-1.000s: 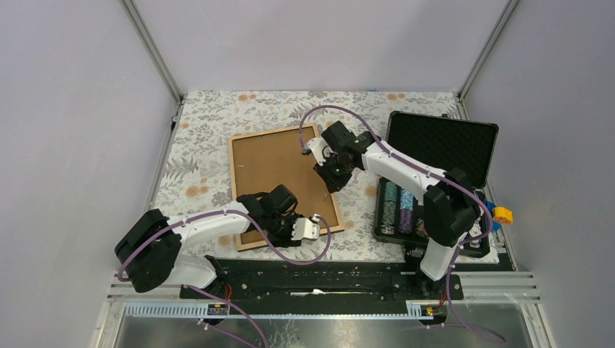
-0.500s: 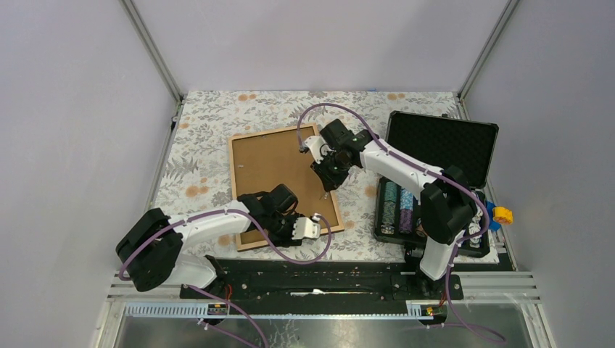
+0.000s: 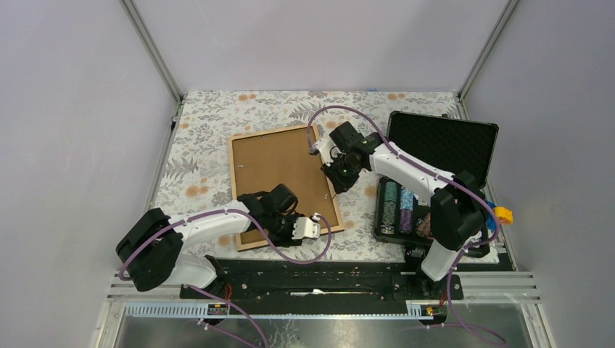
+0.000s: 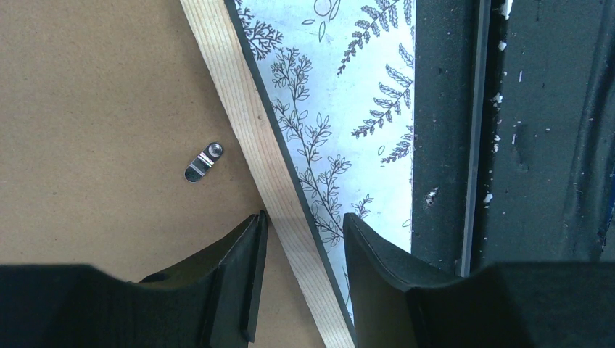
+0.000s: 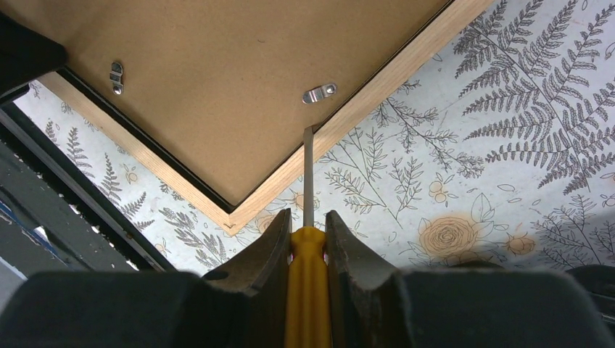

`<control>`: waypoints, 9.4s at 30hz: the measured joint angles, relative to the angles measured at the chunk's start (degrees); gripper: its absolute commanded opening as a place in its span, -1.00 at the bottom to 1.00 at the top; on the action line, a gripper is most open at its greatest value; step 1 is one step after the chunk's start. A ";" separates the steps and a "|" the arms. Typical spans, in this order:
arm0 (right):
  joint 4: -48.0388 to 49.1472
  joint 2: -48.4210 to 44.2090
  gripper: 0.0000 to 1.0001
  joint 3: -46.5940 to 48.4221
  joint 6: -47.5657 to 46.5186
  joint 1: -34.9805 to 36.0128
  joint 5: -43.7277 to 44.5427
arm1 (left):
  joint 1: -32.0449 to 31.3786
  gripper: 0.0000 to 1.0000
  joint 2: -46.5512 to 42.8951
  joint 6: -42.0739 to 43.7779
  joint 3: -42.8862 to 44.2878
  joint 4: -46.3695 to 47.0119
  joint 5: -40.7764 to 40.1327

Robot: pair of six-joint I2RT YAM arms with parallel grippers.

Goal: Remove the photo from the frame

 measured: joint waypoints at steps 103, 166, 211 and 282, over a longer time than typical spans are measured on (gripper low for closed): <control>2.40 -4.59 -1.00 6.84 4.90 -8.85 -9.09 | 57.55 -0.30 16.09 -31.26 11.96 13.77 -1.90; 14.45 10.64 -1.00 8.81 0.15 -5.77 18.95 | 44.96 -0.77 12.57 -29.92 4.79 25.77 -3.63; 8.76 12.52 -1.00 20.11 4.15 -6.82 3.76 | 45.24 -0.75 14.62 -29.77 5.86 27.17 -1.05; 7.28 -4.26 -1.00 9.75 14.67 -26.47 -12.09 | -3.91 -0.53 42.71 -43.34 46.07 14.43 -28.85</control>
